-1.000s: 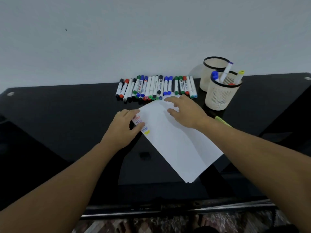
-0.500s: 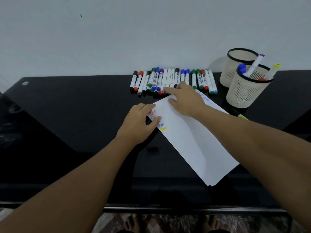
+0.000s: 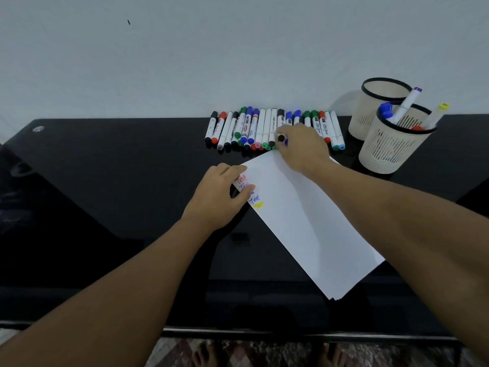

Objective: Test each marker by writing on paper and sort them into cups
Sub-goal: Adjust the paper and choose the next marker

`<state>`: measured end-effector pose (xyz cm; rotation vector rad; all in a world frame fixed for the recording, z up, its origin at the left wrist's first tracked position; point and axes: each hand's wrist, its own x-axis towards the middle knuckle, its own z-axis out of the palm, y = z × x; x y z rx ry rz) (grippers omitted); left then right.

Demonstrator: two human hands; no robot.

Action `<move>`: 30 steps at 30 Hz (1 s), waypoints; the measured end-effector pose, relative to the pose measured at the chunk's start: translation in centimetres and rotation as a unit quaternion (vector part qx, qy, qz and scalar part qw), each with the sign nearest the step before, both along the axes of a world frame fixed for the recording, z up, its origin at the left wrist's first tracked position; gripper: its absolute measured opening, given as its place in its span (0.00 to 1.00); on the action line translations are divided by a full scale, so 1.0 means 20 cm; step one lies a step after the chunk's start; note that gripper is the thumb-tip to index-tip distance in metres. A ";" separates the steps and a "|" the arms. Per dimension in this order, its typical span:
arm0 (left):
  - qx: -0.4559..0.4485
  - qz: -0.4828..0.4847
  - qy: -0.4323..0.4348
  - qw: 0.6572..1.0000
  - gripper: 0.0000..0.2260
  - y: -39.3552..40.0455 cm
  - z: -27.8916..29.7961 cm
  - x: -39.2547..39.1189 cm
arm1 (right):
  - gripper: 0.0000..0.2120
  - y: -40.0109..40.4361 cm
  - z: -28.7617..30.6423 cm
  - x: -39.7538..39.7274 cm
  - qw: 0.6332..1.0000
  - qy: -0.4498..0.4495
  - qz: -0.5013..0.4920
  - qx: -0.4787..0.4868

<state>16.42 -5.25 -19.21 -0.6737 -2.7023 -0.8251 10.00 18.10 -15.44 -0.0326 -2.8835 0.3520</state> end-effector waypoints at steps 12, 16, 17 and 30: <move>-0.003 0.001 0.002 1.000 0.23 0.00 0.00 0.00 | 0.17 -0.02 0.00 0.11 0.989 0.065 -0.035 -0.124; 0.000 0.000 0.000 1.000 0.23 0.00 0.01 0.00 | 0.12 -0.03 0.02 0.26 0.931 0.171 -0.064 -0.316; -0.001 0.001 -0.002 1.000 0.23 0.00 0.01 0.01 | 0.11 -0.04 0.03 0.31 0.910 0.211 -0.063 -0.351; -0.012 -0.040 0.138 0.990 0.20 0.02 0.04 0.09 | 0.11 -0.19 0.05 0.70 0.849 0.131 -0.023 -0.511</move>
